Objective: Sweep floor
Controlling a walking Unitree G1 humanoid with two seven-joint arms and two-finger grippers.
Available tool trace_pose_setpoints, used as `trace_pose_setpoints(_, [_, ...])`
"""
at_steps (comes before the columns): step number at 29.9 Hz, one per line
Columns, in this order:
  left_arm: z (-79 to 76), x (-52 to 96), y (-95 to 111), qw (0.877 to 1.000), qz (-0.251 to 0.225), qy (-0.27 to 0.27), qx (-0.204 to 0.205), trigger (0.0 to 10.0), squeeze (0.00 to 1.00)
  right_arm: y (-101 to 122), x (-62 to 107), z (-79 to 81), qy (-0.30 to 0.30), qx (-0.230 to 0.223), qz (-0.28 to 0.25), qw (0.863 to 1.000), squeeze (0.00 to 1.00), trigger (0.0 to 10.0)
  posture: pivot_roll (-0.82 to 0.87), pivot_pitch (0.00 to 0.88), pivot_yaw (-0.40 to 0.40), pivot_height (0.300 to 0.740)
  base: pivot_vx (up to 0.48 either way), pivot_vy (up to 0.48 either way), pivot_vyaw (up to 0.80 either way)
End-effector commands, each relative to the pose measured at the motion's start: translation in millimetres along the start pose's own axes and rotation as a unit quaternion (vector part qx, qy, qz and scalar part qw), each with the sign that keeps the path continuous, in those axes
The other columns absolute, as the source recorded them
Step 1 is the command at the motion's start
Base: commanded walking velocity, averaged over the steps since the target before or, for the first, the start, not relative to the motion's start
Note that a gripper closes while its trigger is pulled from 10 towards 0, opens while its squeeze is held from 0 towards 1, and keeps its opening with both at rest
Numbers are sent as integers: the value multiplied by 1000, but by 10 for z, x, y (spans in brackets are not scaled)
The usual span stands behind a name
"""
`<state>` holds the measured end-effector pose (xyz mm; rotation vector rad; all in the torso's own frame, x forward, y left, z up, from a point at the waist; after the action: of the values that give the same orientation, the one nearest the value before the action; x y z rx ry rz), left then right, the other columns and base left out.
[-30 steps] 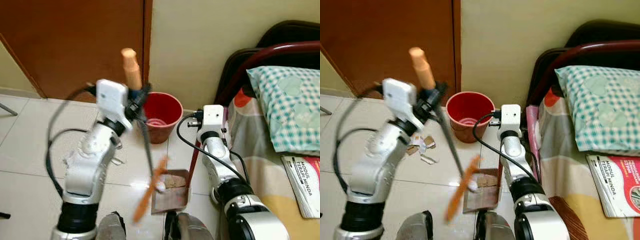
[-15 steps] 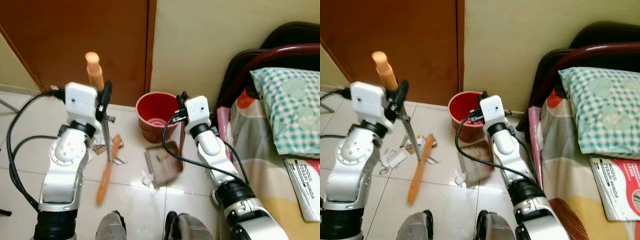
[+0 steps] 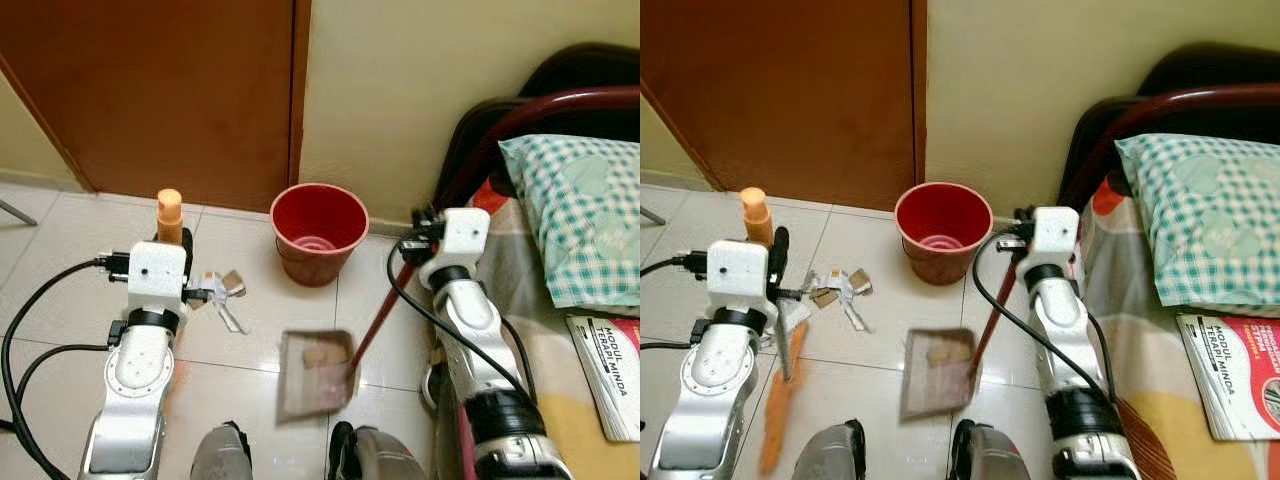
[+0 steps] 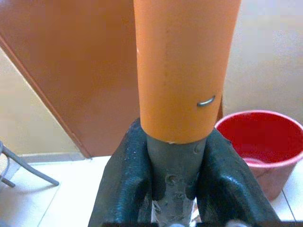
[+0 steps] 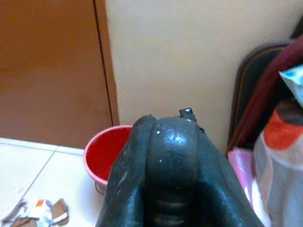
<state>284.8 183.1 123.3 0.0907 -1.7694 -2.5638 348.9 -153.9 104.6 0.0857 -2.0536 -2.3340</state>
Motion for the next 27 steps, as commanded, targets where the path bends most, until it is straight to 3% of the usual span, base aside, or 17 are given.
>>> trace_pose_setpoints(1, [-34,5,43,1000,-15,-10,2,10000,0,204,-2,-86,-8,2,-35,999,0,10000,54,108,-62,740,0,0,0])
trace_pose_setpoints(6, [-176,-43,142,998,-42,-44,31,10000,0,258,150,-287,-32,-12,-36,999,0,10000,35,96,-47,740,0,0,0])
trace_pose_setpoints(11, [-226,-61,222,996,-58,-56,40,10000,0,290,165,-287,-33,-22,-36,999,0,10000,27,85,-43,740,0,0,0])
trace_pose_setpoints(17, [-239,-65,233,995,-65,-64,43,10000,0,226,238,-309,-37,-22,-19,999,0,10000,29,78,-38,740,227,336,-466])
trace_pose_setpoints(27, [-271,-95,292,993,-75,-74,50,10000,0,234,207,-266,-32,-20,-12,999,0,10000,22,84,-41,740,318,355,-439])
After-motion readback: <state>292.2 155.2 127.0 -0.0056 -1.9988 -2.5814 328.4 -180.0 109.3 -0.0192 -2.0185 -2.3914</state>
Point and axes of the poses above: a point about 5 cm out from each wrist's last joint towards the gripper, its own x axis pointing back from the gripper into the wrist, its own y axis along the axis of the wrist's last joint, z = x × y, the point moved 4 cm from there along -x, pointing out of the wrist towards the gripper, and after that the axes turned 4 degrees about -x, right-handed, at the moved point
